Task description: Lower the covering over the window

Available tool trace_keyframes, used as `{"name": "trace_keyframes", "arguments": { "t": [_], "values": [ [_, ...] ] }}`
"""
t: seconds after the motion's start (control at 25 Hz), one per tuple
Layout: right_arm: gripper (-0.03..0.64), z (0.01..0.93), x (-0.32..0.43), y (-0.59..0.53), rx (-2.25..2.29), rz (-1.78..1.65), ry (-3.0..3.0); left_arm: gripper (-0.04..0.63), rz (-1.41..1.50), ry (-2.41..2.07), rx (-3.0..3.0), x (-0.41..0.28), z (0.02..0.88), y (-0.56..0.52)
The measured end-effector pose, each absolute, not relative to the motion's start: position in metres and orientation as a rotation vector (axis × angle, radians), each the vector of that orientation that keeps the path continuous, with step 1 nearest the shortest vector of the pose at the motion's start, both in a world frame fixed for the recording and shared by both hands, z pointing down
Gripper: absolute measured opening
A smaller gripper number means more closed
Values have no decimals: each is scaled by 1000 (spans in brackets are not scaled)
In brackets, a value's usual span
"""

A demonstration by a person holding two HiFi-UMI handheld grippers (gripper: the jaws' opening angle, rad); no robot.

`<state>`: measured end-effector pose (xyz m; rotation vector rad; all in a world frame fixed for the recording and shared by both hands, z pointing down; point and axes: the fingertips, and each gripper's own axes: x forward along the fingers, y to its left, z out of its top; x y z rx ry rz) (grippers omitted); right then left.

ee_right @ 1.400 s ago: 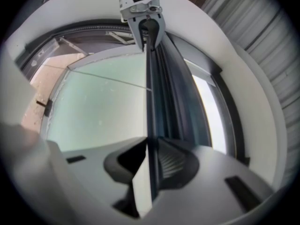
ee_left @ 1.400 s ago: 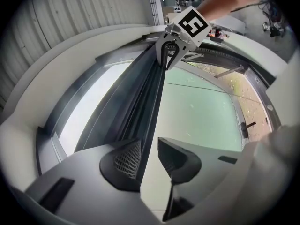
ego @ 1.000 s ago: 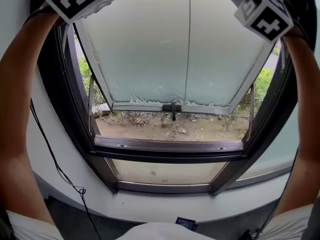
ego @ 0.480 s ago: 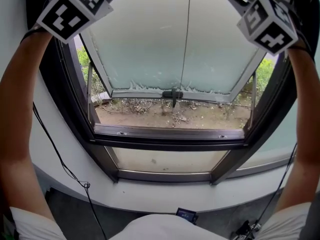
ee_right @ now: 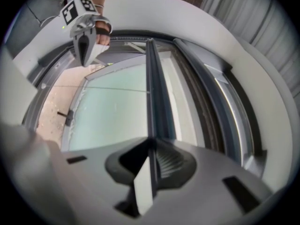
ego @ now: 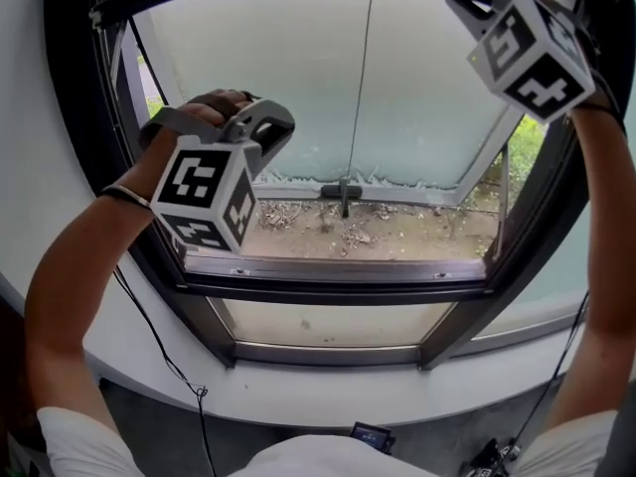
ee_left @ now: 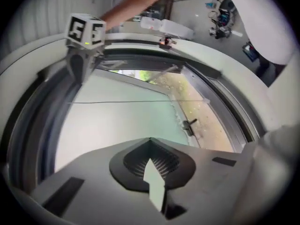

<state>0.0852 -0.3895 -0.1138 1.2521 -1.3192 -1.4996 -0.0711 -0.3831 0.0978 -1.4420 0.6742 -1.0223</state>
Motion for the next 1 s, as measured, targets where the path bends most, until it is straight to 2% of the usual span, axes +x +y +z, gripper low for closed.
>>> {"name": "trace_keyframes", "arguments": {
  "t": [0.2, 0.32, 0.36, 0.48, 1.0],
  "values": [
    [64, -113, 86, -389, 1267, -1486, -1308, 18, -683, 943, -1436, -77, -34, -353],
    [64, -113, 87, -390, 1268, -1473, -1296, 43, -625, 1044, -1398, -89, -77, -351],
    [64, -113, 88, -390, 1268, -1468, -1292, 88, -635, 1064, -1394, -92, -84, -355],
    [64, -114, 88, -389, 1268, -1456, -1280, 124, -692, 1098, -1339, -100, -99, -366],
    [60, -111, 92, -393, 1270, -1419, -1258, 126, -835, 1130, -1186, -102, -111, -393]
  ]
}}
